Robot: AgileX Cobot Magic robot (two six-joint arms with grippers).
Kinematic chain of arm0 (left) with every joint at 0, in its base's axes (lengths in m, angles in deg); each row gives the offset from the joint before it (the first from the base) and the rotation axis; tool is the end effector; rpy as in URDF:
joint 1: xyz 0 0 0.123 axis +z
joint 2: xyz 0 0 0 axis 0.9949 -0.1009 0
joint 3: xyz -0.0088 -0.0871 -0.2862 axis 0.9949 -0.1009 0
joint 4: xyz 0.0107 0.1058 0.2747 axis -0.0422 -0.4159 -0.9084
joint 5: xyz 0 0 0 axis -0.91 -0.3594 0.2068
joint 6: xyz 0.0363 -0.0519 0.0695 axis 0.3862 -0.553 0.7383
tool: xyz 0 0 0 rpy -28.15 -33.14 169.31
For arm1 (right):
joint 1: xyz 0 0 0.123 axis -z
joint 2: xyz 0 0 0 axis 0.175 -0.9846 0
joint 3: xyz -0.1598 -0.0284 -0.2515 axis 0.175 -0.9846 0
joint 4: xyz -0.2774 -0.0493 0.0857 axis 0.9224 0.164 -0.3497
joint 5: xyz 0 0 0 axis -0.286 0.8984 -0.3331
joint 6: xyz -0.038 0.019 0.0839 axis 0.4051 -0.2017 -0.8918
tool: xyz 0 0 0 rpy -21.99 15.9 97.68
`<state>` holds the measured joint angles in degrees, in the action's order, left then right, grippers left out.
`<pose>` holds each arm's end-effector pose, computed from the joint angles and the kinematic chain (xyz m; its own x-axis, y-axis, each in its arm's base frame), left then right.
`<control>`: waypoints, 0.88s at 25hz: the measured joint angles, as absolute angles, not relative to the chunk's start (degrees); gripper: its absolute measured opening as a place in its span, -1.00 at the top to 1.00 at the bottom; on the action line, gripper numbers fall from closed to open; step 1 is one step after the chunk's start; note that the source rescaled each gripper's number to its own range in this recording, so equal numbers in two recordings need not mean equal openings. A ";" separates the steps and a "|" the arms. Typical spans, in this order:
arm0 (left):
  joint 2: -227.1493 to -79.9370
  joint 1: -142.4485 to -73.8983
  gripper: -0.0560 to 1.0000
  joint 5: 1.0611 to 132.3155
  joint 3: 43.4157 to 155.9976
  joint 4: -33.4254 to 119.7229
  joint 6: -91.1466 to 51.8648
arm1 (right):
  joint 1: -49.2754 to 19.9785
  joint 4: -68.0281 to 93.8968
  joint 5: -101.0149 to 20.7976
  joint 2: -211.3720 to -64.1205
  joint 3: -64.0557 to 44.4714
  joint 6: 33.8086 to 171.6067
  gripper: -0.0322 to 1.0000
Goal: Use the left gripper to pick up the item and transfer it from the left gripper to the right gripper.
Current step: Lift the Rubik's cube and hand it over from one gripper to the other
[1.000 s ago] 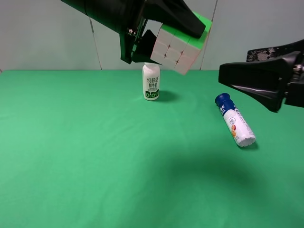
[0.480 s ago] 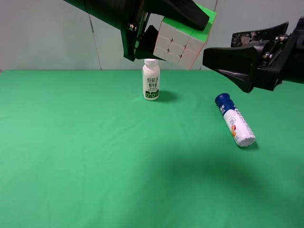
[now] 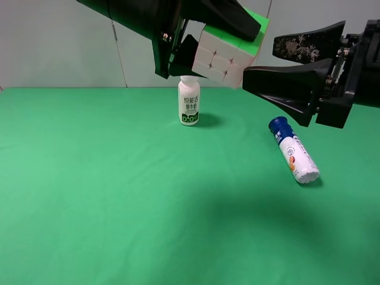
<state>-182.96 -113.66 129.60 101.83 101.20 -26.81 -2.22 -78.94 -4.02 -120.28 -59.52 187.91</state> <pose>0.3237 -0.2770 0.3052 -0.9086 0.2946 -0.2960 0.3825 0.3023 -0.8731 0.1937 0.1097 0.2930 -0.1164 -0.0804 -0.9899 -0.8355 0.5468 0.0539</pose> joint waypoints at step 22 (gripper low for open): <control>-185.56 -116.21 0.89 129.49 101.53 108.59 -20.42 | -2.22 -79.06 -0.46 -124.96 -56.34 188.68 -1.00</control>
<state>-185.56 -116.21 129.49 101.53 108.59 -20.42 -2.22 -79.06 -0.46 -124.96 -56.34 188.68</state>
